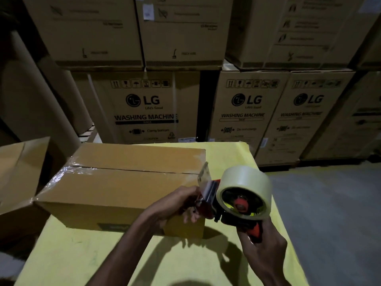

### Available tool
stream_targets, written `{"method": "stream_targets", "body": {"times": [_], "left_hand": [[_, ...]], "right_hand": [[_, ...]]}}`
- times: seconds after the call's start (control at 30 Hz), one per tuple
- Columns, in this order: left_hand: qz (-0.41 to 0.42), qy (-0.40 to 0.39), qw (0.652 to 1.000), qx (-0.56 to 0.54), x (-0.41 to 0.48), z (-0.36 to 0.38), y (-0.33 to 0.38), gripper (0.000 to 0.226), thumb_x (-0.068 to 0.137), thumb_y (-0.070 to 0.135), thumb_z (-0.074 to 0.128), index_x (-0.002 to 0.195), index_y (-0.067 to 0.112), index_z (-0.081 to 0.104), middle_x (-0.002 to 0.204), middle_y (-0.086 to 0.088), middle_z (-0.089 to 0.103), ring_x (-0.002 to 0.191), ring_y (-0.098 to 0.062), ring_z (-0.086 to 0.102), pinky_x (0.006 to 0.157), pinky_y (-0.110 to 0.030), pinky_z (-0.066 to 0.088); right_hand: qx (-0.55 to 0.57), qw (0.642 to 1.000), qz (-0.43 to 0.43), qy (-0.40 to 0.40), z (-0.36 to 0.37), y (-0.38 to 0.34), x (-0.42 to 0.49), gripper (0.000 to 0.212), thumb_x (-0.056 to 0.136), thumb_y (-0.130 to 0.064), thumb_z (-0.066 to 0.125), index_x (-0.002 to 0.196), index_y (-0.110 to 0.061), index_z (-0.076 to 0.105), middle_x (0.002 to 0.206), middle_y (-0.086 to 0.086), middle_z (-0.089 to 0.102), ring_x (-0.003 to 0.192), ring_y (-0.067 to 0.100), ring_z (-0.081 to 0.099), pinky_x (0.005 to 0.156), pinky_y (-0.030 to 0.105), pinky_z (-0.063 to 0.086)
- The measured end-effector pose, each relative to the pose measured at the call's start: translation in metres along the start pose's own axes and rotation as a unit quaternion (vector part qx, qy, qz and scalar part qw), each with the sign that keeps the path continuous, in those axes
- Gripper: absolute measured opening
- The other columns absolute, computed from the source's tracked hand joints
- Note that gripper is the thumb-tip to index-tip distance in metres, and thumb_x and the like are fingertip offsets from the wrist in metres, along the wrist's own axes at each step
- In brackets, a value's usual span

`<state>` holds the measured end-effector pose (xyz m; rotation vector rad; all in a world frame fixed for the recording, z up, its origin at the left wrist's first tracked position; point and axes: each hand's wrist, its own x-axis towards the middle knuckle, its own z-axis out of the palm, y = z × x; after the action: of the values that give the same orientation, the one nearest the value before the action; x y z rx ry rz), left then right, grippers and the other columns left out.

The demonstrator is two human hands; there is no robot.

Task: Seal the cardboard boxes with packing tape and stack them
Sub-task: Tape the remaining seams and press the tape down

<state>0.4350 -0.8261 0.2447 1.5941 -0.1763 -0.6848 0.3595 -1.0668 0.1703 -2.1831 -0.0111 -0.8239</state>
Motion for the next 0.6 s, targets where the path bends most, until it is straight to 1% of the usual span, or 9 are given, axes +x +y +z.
{"method": "stream_targets", "body": {"times": [0.07,0.1,0.2,0.27,0.33,0.4,0.5,0.57,0.6], "left_hand": [[-0.007,-0.003,1.000,-0.011,-0.001,-0.005,-0.006,0.049,0.098,0.051,0.048,0.096,0.007,0.068,0.085,-0.013,0.072,0.068,-0.019,0.065,0.052,-0.022,0.049],[-0.006,-0.010,1.000,-0.019,-0.002,-0.007,-0.007,0.047,0.103,0.051,0.049,0.095,0.008,0.069,0.083,-0.010,0.071,0.067,-0.018,0.065,0.052,-0.021,0.049],[-0.010,-0.034,0.999,-0.038,-0.004,-0.011,-0.007,0.041,0.100,0.043,0.047,0.100,0.007,0.067,0.081,-0.006,0.071,0.068,-0.016,0.066,0.056,-0.020,0.052],[-0.011,-0.046,0.998,-0.047,-0.004,-0.013,-0.008,0.037,0.099,0.040,0.050,0.097,0.009,0.069,0.081,-0.006,0.071,0.070,-0.018,0.066,0.058,-0.021,0.054],[-0.012,-0.054,0.996,-0.063,-0.001,-0.013,-0.009,0.034,0.100,0.038,0.054,0.093,0.010,0.071,0.082,-0.007,0.071,0.070,-0.018,0.067,0.061,-0.022,0.055],[-0.011,-0.060,0.995,-0.078,0.003,-0.014,-0.013,0.034,0.101,0.036,0.059,0.091,0.005,0.069,0.081,-0.008,0.070,0.069,-0.018,0.067,0.063,-0.022,0.056],[-0.009,-0.065,0.995,-0.078,0.004,-0.014,-0.013,0.032,0.098,0.032,0.058,0.083,0.007,0.074,0.082,-0.010,0.070,0.071,-0.018,0.066,0.065,-0.023,0.056],[-0.022,-0.062,0.996,-0.052,0.004,-0.012,-0.008,0.034,0.103,0.027,0.056,0.082,0.011,0.077,0.085,-0.010,0.072,0.071,-0.018,0.066,0.065,-0.023,0.056],[-0.032,-0.056,0.997,-0.034,0.005,-0.012,-0.006,0.036,0.106,0.024,0.054,0.083,0.010,0.077,0.086,-0.011,0.072,0.071,-0.018,0.067,0.065,-0.023,0.056]], "right_hand": [[-0.007,1.000,0.001,-0.002,0.002,0.002,-0.001,0.035,0.071,-0.030,0.075,0.097,-0.029,0.053,0.060,-0.006,0.058,0.051,0.020,0.059,0.055,0.023,0.043],[-0.009,1.000,0.006,-0.002,0.003,0.002,-0.003,0.039,0.068,-0.027,0.078,0.098,-0.030,0.053,0.060,-0.005,0.058,0.051,0.022,0.059,0.053,0.022,0.042],[-0.010,1.000,0.020,-0.004,0.006,0.000,-0.007,0.047,0.065,-0.020,0.083,0.101,-0.030,0.054,0.063,-0.009,0.058,0.057,0.016,0.055,0.054,0.015,0.040],[-0.007,0.999,0.036,-0.008,0.008,0.000,-0.012,0.060,0.063,-0.009,0.094,0.104,-0.029,0.056,0.066,-0.007,0.060,0.063,0.016,0.056,0.058,0.014,0.042],[0.011,0.998,0.059,-0.008,0.010,0.001,-0.015,0.070,0.057,0.001,0.096,0.108,-0.030,0.058,0.069,-0.005,0.062,0.068,0.016,0.058,0.061,0.010,0.044],[0.029,0.997,0.070,0.004,0.011,0.002,-0.016,0.071,0.059,0.003,0.095,0.114,-0.025,0.062,0.073,-0.004,0.065,0.070,0.013,0.059,0.063,0.010,0.045],[0.035,0.996,0.078,0.018,0.010,0.002,-0.013,0.060,0.066,-0.002,0.092,0.118,-0.016,0.064,0.076,0.000,0.068,0.064,0.014,0.063,0.062,0.013,0.047],[0.036,0.995,0.090,0.022,0.009,0.001,-0.013,0.060,0.065,0.001,0.092,0.117,-0.012,0.065,0.078,0.002,0.069,0.065,0.024,0.066,0.060,0.020,0.049],[0.035,0.995,0.094,0.025,0.009,0.001,-0.013,0.060,0.064,0.002,0.092,0.115,-0.014,0.065,0.078,0.003,0.069,0.065,0.027,0.066,0.060,0.023,0.049]]}}
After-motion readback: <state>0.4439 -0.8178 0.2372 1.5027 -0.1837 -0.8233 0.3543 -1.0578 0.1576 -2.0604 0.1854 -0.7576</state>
